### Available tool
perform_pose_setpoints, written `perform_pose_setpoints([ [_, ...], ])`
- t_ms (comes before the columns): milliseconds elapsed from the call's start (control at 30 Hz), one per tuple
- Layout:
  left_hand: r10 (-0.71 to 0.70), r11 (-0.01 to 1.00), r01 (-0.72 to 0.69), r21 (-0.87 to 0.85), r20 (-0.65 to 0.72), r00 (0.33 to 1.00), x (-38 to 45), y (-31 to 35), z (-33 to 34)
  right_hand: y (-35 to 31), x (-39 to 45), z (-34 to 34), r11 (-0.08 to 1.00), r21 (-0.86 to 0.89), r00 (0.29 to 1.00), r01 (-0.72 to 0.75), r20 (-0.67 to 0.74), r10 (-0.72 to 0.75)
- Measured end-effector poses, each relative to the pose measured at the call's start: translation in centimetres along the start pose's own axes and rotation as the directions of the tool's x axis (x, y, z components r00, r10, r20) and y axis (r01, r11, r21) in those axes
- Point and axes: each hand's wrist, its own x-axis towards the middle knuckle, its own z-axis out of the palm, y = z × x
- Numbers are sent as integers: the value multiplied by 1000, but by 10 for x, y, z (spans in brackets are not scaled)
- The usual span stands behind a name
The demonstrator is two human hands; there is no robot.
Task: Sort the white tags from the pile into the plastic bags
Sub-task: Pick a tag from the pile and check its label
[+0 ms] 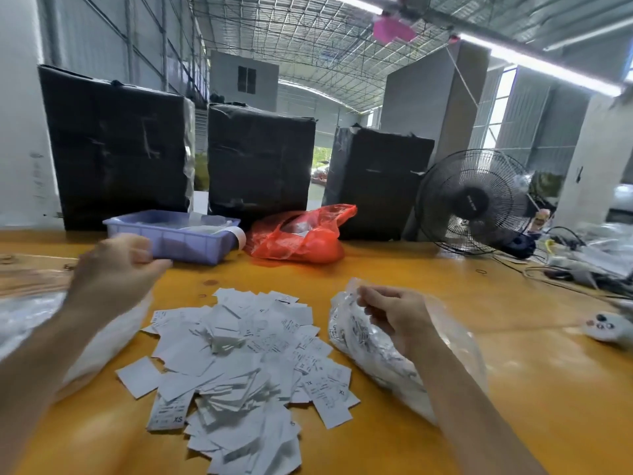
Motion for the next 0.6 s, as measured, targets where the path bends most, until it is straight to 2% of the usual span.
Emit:
perform_pose_setpoints([
  [33,41,988,-35,-148,36,999,-7,9,7,-4,-6,11,999,33,994,-27,108,23],
  [67,80,959,-41,-279,129,988,-18,21,13,-8,-13,23,999,26,976,-41,217,34],
  [133,210,891,-25,-453,363,908,-42,51,25,-10,-27,45,999,-38,914,-31,403,43],
  [167,273,863,-1,-505,464,843,-49,55,31,-9,-34,56,997,-79,880,-18,473,53],
  [233,312,860,53,-508,605,733,-54,55,45,-3,-45,72,988,-154,830,-1,550,87],
  [300,330,867,82,-491,690,645,-61,53,53,2,-50,81,977,-214,806,2,579,126],
  [333,334,867,85,-491,699,632,-65,54,54,4,-52,84,971,-239,801,1,581,142],
  [433,284,855,142,-499,680,676,-63,50,60,6,-54,86,961,-277,795,2,583,166],
  [600,179,848,265,-459,719,672,-59,44,57,8,-48,82,959,-280,834,35,537,127],
])
